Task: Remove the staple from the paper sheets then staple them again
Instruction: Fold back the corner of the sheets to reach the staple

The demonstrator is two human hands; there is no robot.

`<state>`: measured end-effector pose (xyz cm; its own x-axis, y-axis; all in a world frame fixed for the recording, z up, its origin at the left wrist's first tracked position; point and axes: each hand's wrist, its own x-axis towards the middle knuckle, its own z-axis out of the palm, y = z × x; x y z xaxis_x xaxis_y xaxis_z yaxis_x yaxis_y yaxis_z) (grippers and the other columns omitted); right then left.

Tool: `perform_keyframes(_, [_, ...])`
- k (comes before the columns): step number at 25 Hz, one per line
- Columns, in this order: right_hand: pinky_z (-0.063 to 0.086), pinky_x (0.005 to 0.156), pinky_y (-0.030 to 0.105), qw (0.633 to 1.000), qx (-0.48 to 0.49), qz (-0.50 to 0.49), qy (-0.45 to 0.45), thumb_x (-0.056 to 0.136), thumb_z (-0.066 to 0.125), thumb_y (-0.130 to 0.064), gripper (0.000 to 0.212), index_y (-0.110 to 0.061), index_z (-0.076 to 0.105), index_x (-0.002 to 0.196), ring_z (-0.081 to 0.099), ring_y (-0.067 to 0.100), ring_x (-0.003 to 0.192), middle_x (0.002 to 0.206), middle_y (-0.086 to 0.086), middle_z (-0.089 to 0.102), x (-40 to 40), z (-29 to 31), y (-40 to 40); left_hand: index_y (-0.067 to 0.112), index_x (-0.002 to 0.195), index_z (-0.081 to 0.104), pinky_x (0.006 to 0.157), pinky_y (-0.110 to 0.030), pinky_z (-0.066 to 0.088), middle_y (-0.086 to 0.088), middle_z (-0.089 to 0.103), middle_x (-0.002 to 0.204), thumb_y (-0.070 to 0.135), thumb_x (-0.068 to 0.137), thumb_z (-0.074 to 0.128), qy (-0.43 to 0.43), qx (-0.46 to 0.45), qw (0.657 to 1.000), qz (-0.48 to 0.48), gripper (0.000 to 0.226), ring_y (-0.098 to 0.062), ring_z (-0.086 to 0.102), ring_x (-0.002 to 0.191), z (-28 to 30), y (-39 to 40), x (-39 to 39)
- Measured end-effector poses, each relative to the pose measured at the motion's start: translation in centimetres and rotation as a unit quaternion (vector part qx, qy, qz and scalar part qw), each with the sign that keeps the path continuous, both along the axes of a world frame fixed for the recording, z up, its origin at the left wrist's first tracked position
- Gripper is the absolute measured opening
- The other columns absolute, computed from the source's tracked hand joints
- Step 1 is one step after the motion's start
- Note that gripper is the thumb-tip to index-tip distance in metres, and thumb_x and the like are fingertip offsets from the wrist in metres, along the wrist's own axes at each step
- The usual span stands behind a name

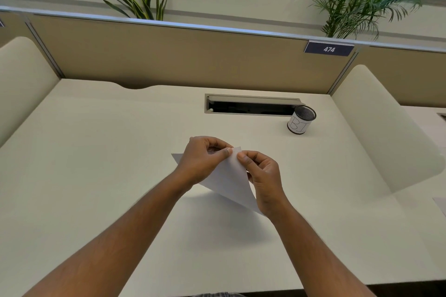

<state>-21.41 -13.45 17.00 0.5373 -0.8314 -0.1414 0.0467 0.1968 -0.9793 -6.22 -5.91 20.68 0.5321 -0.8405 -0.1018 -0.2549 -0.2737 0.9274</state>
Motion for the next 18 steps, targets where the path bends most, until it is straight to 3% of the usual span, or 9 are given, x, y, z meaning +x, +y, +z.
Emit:
perform_keyframes(3, [0.054,0.082,0.037,0.999,-0.043,-0.016,0.011,0.088,0.077,-0.031,0.02,-0.012,0.078,0.096,0.069,0.02,0.088,0.094,0.006,0.078,-0.1,-0.1,0.1,0.02,0.101,0.077,0.081,-0.023,0.046,0.008,0.073,0.104,0.033,0.09,0.072,-0.016,-0.014,1.0,-0.013,0.018,-0.009,0.064,0.1,-0.4,0.1,0.2])
perform_keyframes(8, [0.057,0.078,0.025,0.987,-0.149,-0.046,0.027,0.09,0.077,-0.025,0.012,-0.014,0.076,0.096,0.072,0.014,0.087,0.092,0.001,0.078,0.0,-0.3,0.4,0.027,0.095,0.076,0.104,-0.05,0.046,0.015,0.074,0.094,0.041,0.086,0.074,-0.066,-0.041,0.996,-0.038,0.017,-0.011,0.064,0.102,-1.2,0.4,0.7])
perform_keyframes(13, [0.057,0.08,0.023,0.988,-0.151,-0.042,0.016,0.092,0.074,-0.022,0.006,-0.023,0.075,0.098,0.072,0.012,0.091,0.097,-0.004,0.078,0.2,-0.1,0.6,0.031,0.091,0.071,0.125,-0.05,0.005,0.016,0.072,0.093,0.037,0.089,0.072,-0.1,-0.068,0.992,-0.036,0.006,-0.003,0.066,0.095,-0.7,0.5,0.7])
perform_keyframes(15, [0.057,0.084,0.028,0.99,-0.134,-0.034,0.007,0.093,0.072,-0.02,0.006,-0.02,0.074,0.099,0.07,0.012,0.093,0.099,-0.001,0.077,0.3,0.0,0.5,0.033,0.091,0.07,0.126,-0.047,-0.002,0.016,0.072,0.093,0.037,0.09,0.07,-0.104,-0.069,0.991,-0.043,0.004,-0.001,0.066,0.095,-0.5,0.6,0.6])
perform_keyframes(18, [0.056,0.091,0.047,0.995,-0.1,-0.014,0.0,0.094,0.07,-0.025,0.014,-0.014,0.071,0.103,0.067,0.019,0.097,0.104,0.006,0.073,0.2,-0.1,0.5,0.033,0.092,0.067,0.126,-0.047,-0.004,0.017,0.071,0.093,0.037,0.092,0.068,-0.123,-0.065,0.989,-0.059,0.004,-0.004,0.066,0.097,-0.4,0.5,0.5])
